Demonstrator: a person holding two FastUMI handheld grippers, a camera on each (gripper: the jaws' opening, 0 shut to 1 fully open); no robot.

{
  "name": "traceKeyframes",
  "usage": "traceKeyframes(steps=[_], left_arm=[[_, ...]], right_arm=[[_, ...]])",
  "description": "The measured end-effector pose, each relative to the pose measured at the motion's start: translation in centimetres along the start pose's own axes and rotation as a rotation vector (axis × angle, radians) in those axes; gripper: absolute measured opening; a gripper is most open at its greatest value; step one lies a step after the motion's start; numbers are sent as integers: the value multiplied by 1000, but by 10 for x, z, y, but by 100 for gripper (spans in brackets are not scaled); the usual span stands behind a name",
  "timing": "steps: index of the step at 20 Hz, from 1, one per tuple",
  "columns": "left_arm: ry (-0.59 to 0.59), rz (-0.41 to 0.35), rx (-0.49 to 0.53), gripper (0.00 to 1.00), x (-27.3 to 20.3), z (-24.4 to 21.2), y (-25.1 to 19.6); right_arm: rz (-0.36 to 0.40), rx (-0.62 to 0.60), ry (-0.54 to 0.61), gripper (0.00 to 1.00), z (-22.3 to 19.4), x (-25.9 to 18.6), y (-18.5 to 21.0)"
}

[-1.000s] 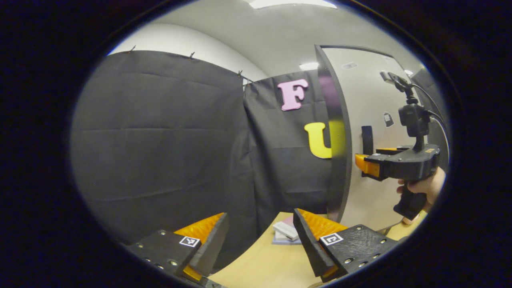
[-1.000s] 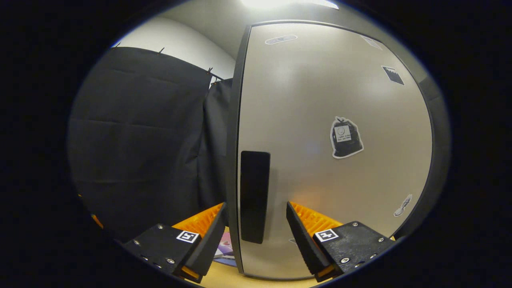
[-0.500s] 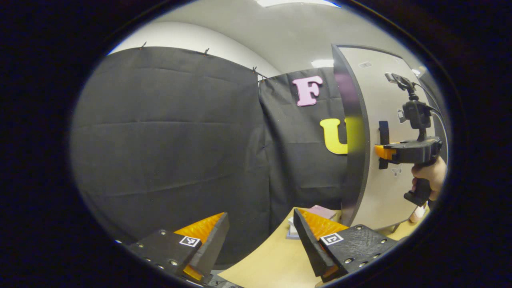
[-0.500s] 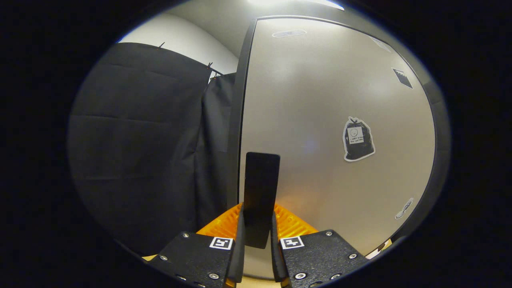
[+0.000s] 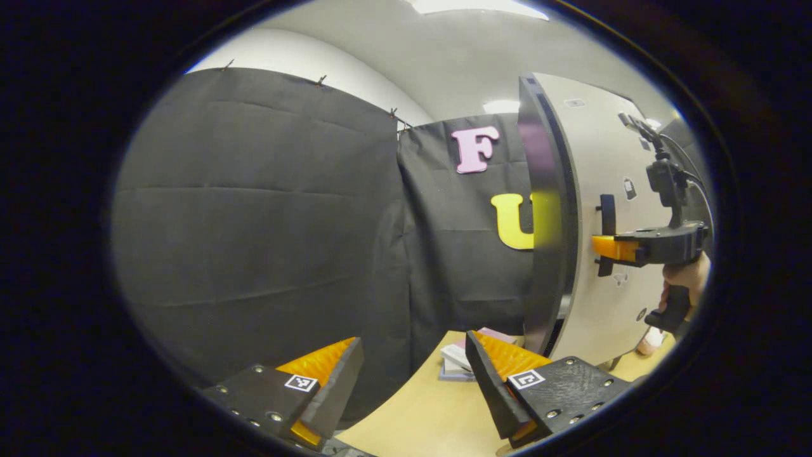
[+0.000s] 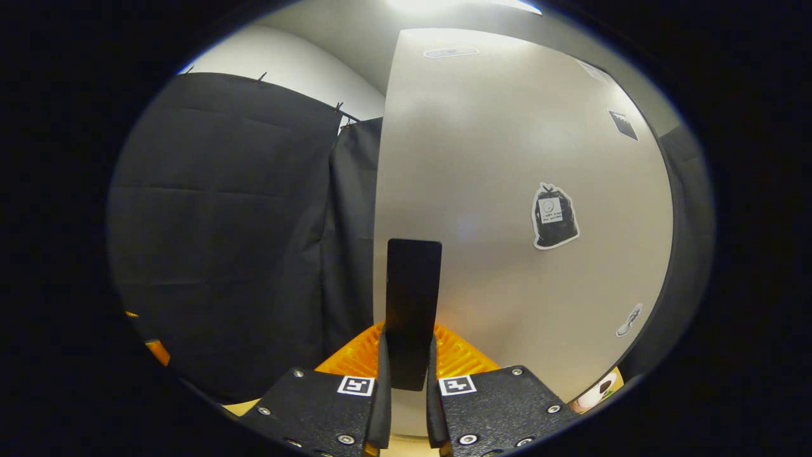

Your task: Open the cabinet door with the right hand, grasp the bottle in the cabinet with the left hand and place it on the coaster, then close the cabinet door with the right hand.

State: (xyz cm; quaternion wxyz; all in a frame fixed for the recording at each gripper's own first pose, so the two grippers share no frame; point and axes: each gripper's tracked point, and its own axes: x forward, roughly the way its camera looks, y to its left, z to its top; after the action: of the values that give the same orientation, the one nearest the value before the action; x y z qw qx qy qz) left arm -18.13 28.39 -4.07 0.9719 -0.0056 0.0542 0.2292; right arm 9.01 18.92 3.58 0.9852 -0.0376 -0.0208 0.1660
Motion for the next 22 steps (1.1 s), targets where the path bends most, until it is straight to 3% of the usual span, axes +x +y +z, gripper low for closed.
traceKeyframes(steps=[7, 14, 20, 21, 22], left_arm=[[31, -66, -17, 93, -1, -8, 3], [-9, -88, 19, 93, -20, 15, -9], [3, -122, 6, 93, -48, 24, -82], [0, -124, 22, 96, -54, 25, -91], [-4, -126, 29, 92, -60, 29, -103]], right_arm=[[33, 14, 15, 22, 1, -25, 2], [95, 16, 14, 22, 5, -51, 0], [219, 21, 4, 23, 7, -74, -4], [232, 19, 6, 22, 7, -77, -6], [251, 17, 7, 22, 7, -81, -8]])
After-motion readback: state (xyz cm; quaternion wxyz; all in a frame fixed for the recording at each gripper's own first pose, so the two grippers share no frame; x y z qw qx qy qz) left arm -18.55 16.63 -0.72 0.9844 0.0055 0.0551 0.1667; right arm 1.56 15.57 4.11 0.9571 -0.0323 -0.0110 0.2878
